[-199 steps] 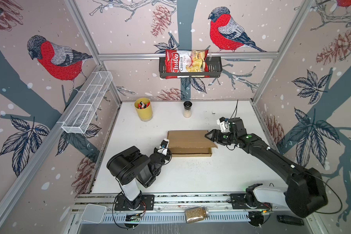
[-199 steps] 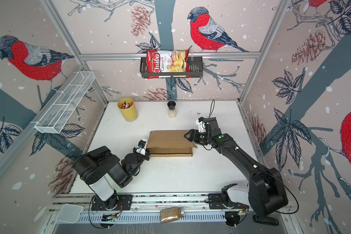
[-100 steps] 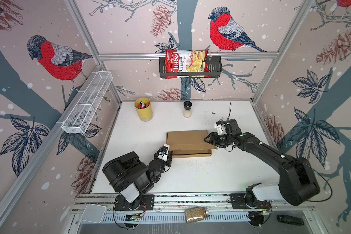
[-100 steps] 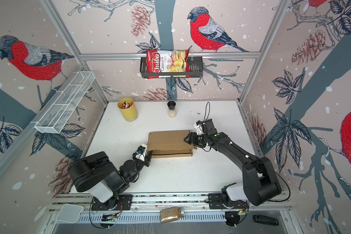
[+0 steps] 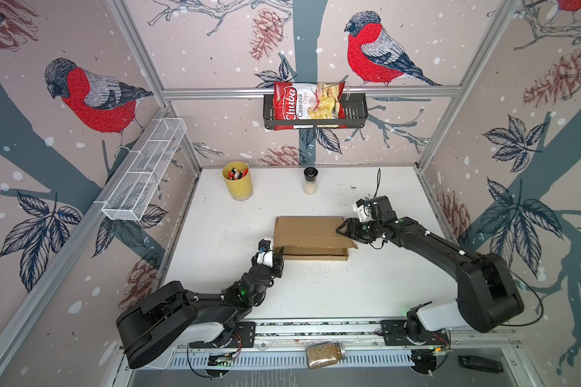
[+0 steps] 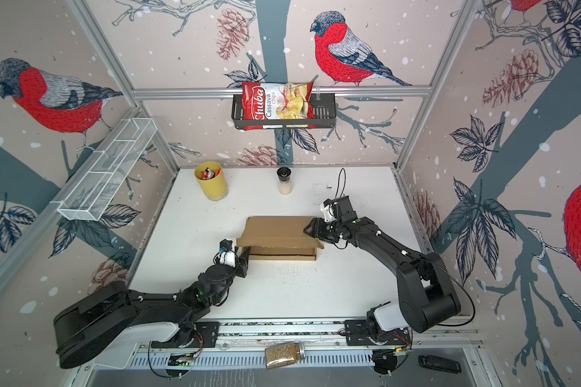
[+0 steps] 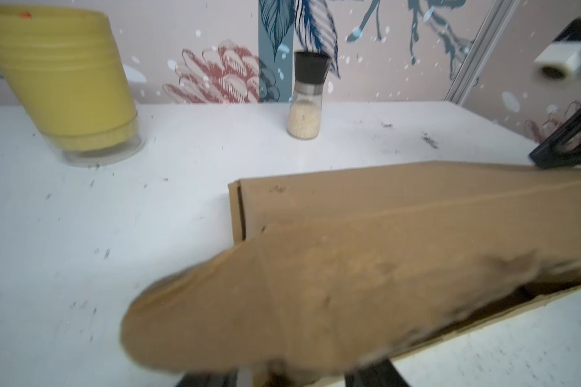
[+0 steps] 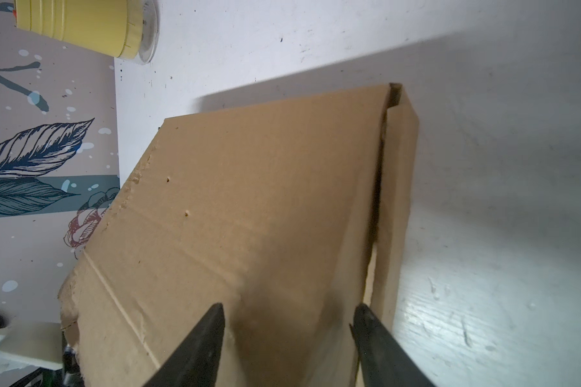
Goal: Fold the paper box
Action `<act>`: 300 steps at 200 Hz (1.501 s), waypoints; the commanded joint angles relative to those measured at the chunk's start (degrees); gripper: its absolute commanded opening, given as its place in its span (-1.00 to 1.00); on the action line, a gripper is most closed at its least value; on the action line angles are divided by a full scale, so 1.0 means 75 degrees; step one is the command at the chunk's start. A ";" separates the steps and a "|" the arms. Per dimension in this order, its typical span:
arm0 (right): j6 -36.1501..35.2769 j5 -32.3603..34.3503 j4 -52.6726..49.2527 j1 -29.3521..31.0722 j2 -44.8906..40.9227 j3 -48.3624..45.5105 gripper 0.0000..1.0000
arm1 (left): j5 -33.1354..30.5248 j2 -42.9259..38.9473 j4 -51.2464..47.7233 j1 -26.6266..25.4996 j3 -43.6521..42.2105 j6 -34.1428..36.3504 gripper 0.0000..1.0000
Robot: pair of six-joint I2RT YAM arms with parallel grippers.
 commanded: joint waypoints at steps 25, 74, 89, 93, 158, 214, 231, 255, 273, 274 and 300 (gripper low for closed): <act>0.0037 0.0007 0.0236 0.0004 0.0225 0.0172 0.24 | 0.1365 -0.0110 -0.1334 -0.0113 0.0456 0.0220 -0.07; 0.0097 0.0020 0.0407 0.0024 0.0400 0.0127 0.22 | 0.2032 -0.0853 -0.2008 -0.0906 0.0585 0.0122 -0.07; 0.0095 0.0020 0.0421 0.0036 0.0451 0.0155 0.22 | 0.2214 -0.0930 -0.2425 -0.1117 0.0963 0.0294 -0.07; 0.0094 0.0030 0.0412 0.0036 0.0463 0.0157 0.22 | 0.2239 -0.0939 -0.2549 -0.1135 0.1096 0.0314 -0.07; 0.0051 0.0182 0.0397 0.0092 0.0593 0.0157 0.20 | 0.2617 -0.1603 -0.3934 -0.1142 0.2643 0.0871 -0.07; 0.0075 0.0244 0.0464 0.0163 0.0674 0.0098 0.20 | 0.2068 -0.1945 -0.4545 -0.1078 0.3361 0.0784 -0.06; 0.0089 0.0225 0.0468 0.0195 0.0669 0.0104 0.20 | 0.1806 -0.1741 -0.5412 -0.0630 0.3788 0.0175 -0.04; 0.0048 0.0242 0.0413 0.0221 0.0654 0.0116 0.20 | 0.2794 -0.1361 -0.6685 0.0673 0.4468 -0.0815 0.00; 0.0034 0.0264 0.0398 0.0221 0.0657 0.0100 0.20 | 0.3611 -0.1021 -0.7313 0.1453 0.4909 -0.1246 0.08; 0.0029 0.0265 0.0398 0.0217 0.0654 0.0099 0.20 | 0.3660 -0.1006 -0.7325 0.1497 0.4936 -0.1270 0.09; 0.0037 0.0269 0.0427 0.0229 0.0663 0.0091 0.20 | 0.4472 -0.0459 -0.8233 0.2350 0.5597 -0.1743 0.21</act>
